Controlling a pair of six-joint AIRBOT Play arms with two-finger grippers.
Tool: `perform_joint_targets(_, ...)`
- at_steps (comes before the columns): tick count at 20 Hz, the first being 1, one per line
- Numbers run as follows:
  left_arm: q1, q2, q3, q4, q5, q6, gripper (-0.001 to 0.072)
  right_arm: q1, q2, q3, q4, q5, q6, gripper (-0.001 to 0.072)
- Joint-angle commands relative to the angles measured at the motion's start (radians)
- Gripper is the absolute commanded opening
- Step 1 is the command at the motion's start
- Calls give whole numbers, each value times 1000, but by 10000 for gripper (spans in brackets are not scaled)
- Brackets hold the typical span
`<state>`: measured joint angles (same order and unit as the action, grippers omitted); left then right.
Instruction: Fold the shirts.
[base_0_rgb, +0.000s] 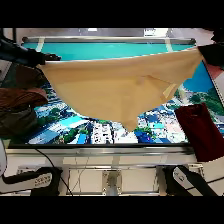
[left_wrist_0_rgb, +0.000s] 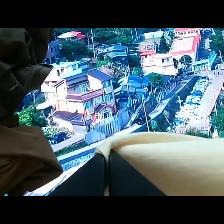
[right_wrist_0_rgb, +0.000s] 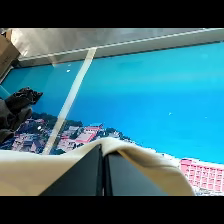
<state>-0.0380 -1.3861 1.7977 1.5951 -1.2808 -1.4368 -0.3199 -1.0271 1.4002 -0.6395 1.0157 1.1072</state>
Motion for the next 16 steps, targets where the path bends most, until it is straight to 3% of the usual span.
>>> perform_joint_targets(1,0,-149,-19,6,180,-94,13,201,-231,2,-43,-255,-8,31)
perform_joint_targets(5,0,-291,-19,35,439,-238,13,395,-507,2,-30,-722,-7,31)
perform_joint_targets(8,0,-333,-19,61,551,-329,15,489,-623,3,8,-1037,-7,35)
perform_joint_targets(9,0,-337,-19,60,573,-330,37,504,-640,3,8,-1099,-6,114)
perform_joint_targets(10,0,-337,-19,59,603,-329,303,510,-646,3,8,-1123,-4,331)
perform_joint_targets(11,1,-336,-12,60,624,-329,643,507,-644,3,8,-1127,-5,450)
perform_joint_targets(12,2,-336,5,67,624,-327,698,499,-634,3,4,-1122,-5,450)
perform_joint_targets(14,12,-329,63,119,573,-324,697,468,-589,3,-8,-1085,-5,450)
perform_joint_targets(16,37,-298,124,177,479,-322,696,409,-507,3,-52,-932,-5,446)
